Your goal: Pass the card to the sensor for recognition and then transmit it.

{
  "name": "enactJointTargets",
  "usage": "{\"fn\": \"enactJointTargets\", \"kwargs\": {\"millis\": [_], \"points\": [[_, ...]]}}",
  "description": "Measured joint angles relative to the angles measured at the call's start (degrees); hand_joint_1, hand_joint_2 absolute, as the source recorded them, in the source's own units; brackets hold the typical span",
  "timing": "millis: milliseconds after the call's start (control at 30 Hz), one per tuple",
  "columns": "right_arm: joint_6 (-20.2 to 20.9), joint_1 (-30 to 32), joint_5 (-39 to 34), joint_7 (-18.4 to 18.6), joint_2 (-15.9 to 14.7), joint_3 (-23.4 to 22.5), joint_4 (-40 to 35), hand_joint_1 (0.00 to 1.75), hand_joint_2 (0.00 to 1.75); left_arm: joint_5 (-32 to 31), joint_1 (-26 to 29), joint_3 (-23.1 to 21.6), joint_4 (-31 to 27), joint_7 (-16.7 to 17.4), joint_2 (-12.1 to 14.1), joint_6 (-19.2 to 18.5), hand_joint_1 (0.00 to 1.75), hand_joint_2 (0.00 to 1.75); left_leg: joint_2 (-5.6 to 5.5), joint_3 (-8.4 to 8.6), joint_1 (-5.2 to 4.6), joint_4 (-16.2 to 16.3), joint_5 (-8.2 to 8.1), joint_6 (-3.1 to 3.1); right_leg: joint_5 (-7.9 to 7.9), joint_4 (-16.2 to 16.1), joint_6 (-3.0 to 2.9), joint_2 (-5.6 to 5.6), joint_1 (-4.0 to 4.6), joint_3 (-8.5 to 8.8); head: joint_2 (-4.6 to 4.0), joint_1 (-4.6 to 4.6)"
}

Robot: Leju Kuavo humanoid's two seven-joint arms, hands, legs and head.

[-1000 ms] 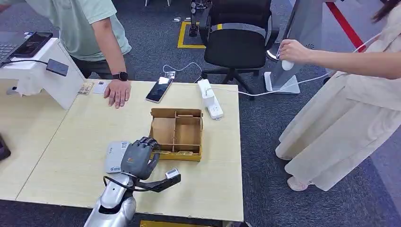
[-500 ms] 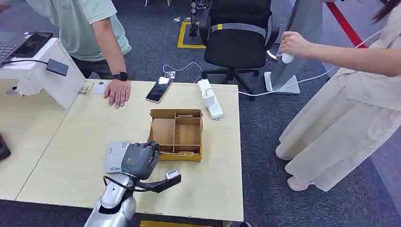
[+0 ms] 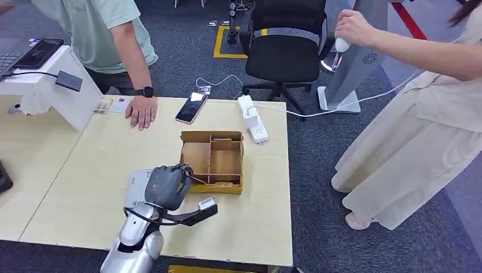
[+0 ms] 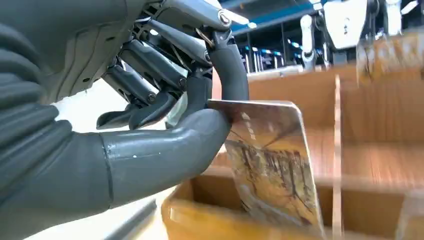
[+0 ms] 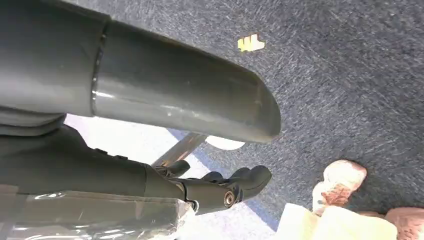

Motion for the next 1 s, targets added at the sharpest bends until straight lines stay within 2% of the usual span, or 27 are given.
{"fn": "enactJointTargets", "kwargs": {"millis": [667,1000], "points": [[0.7,0.1,0.0,1.5,-0.9,3.3,0.8,0.0,0.0,1.3,-6.5,0.1,-3.9,0.2,1.7,0.3,1.75,1.75,0.0,0.0,0.0,0.0,0.02,0.02,0.03,0.0,0.03,0.0,0.0,0.02,0.0,0.0],[1.0,0.0,0.0,1.7,-0.9,3.5,1.0,0.0,0.0,0.6,-9.0,3.4,-3.9,4.4,1.2,0.0,1.75,1.75,0.0,0.0,0.01,0.0,0.02,0.02,0.03,0.0,0.03,0.0,0.0,0.01,0.02,-0.02]]}}
